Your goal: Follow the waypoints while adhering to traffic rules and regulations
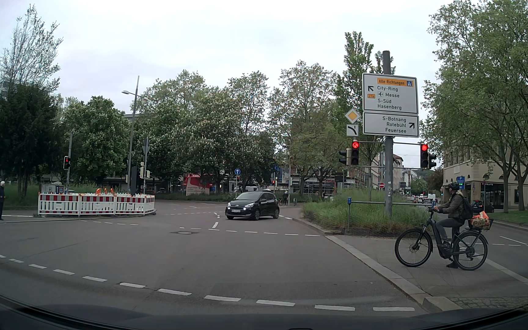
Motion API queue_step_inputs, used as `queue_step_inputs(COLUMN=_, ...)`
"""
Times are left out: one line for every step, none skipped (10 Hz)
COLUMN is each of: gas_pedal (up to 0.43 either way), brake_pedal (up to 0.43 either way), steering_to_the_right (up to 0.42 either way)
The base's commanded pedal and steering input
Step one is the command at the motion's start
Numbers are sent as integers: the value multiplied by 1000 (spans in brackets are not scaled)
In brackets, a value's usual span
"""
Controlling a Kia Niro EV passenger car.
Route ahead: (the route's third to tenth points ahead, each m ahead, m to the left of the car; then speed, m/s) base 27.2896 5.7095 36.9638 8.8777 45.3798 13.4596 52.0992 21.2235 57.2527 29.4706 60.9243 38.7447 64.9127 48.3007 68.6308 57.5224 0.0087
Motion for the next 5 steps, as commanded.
queue_step_inputs(gas_pedal=0, brake_pedal=293, steering_to_the_right=-37)
queue_step_inputs(gas_pedal=0, brake_pedal=293, steering_to_the_right=-37)
queue_step_inputs(gas_pedal=0, brake_pedal=293, steering_to_the_right=-37)
queue_step_inputs(gas_pedal=0, brake_pedal=293, steering_to_the_right=-37)
queue_step_inputs(gas_pedal=0, brake_pedal=293, steering_to_the_right=-37)
